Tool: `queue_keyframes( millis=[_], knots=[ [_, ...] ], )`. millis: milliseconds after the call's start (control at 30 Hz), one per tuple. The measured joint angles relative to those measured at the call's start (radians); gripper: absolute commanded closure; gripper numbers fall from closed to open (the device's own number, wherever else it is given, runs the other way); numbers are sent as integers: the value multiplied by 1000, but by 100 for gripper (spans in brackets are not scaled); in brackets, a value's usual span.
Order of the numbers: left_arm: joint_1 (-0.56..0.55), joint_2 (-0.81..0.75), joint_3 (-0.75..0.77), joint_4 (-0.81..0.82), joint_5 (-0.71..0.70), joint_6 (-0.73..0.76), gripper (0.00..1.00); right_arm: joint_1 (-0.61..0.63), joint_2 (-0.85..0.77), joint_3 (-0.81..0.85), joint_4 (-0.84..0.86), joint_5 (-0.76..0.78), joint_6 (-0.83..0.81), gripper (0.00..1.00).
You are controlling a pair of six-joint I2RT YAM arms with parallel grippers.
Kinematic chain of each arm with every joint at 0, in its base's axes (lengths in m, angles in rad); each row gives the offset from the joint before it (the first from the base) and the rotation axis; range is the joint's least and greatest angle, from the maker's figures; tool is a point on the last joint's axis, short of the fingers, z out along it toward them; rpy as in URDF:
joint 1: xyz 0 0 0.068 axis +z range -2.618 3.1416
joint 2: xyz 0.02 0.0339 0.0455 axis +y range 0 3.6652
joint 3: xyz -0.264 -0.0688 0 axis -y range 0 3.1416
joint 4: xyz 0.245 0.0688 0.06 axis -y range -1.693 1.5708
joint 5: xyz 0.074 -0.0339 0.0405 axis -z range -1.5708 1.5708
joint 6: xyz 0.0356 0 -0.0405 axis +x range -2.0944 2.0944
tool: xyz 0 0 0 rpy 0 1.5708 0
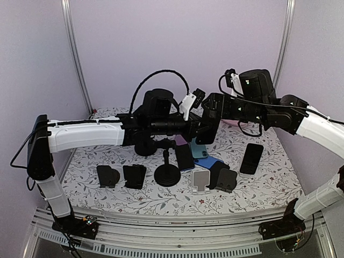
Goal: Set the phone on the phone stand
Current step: Pass from the right arm to the left, then pass from the left arm to the right, then place the phone on the phone stand.
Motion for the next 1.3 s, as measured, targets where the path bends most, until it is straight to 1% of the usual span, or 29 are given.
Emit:
queue_keyframes(
  millis=[133,267,467,567,600,633,667,733,800,900,1000,1133,1300],
  knots=[
    [0,0,2,-2,-1,0,100,2,12,-13,-10,0,3,7],
    [0,0,7,-11,-1,0,100,3,17,-14,-10,-2,6,12],
    [-1,15,17,-14,0,-1,100,3,17,-14,-11,-6,8,29],
    [-1,17,19,-14,0,-2,99,3,18,-14,-14,-8,7,41],
    [-1,17,19,-14,1,-3,94,3,18,-14,-14,-8,7,44],
    [-1,17,19,-14,1,-4,84,3,18,-14,-14,-7,7,49],
    [-1,17,19,-14,0,-5,78,3,18,-14,-14,-7,7,53],
    [-1,17,19,-11,0,-10,66,3,18,-14,-15,-5,7,56],
    [-1,16,18,4,-1,-16,59,3,18,-14,-30,1,6,58],
    [-1,6,15,19,-12,-24,45,3,18,-14,-47,14,6,60],
    [-1,-24,-14,33,-26,-35,35,3,17,-14,-63,34,6,61],
    [1,-83,-71,39,-55,-55,28,3,5,-22,-79,73,7,62],
    [8,-187,-158,38,-114,-92,26,16,-64,-73,-107,135,26,63]
  ],
)
